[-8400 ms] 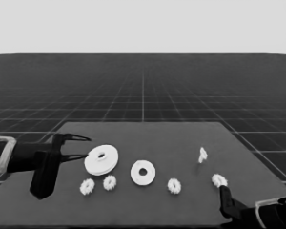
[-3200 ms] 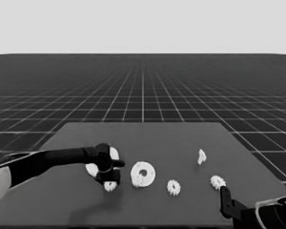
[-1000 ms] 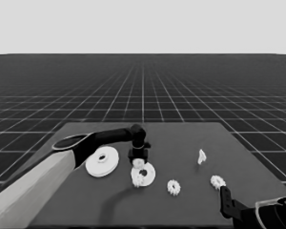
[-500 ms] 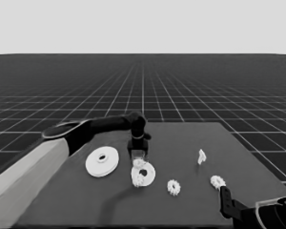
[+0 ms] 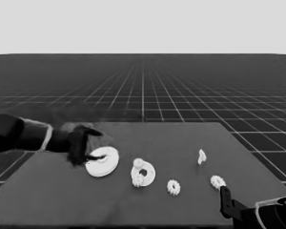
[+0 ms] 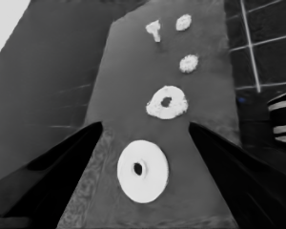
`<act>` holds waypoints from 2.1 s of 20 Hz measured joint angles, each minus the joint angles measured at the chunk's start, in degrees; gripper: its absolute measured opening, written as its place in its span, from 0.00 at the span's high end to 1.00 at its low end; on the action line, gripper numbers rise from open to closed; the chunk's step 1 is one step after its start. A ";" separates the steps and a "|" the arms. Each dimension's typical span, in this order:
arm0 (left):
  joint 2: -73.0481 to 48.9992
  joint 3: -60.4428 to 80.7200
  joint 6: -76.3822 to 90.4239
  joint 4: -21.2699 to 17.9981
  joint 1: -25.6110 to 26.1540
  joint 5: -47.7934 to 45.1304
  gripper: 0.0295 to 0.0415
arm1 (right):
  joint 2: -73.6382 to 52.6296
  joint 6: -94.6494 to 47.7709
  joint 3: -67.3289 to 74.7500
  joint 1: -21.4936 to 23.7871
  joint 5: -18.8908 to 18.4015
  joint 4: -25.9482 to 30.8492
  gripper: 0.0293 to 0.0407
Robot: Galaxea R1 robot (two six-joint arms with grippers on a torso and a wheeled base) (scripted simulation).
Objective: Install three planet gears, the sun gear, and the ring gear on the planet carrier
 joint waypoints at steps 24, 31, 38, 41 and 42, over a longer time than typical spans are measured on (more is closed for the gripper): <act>-12.32 11.74 12.48 1.16 -2.74 -5.82 0.25 | 20.86 28.73 -55.14 6.94 -5.33 22.18 0.19; -12.32 11.74 12.48 1.16 -2.74 -5.82 0.25 | 20.94 28.71 -55.30 6.83 -5.20 22.07 0.83; -12.32 11.74 12.48 1.16 -2.74 -5.82 0.25 | 17.43 29.94 -48.98 14.53 -11.30 27.33 0.83; -12.32 11.74 12.48 1.16 -2.74 -5.82 0.25 | 16.62 30.06 -47.69 18.56 -13.91 30.17 0.83; -12.32 11.74 12.48 1.16 -2.74 -5.82 0.25 | 16.57 30.05 -47.62 18.97 -14.19 30.48 0.83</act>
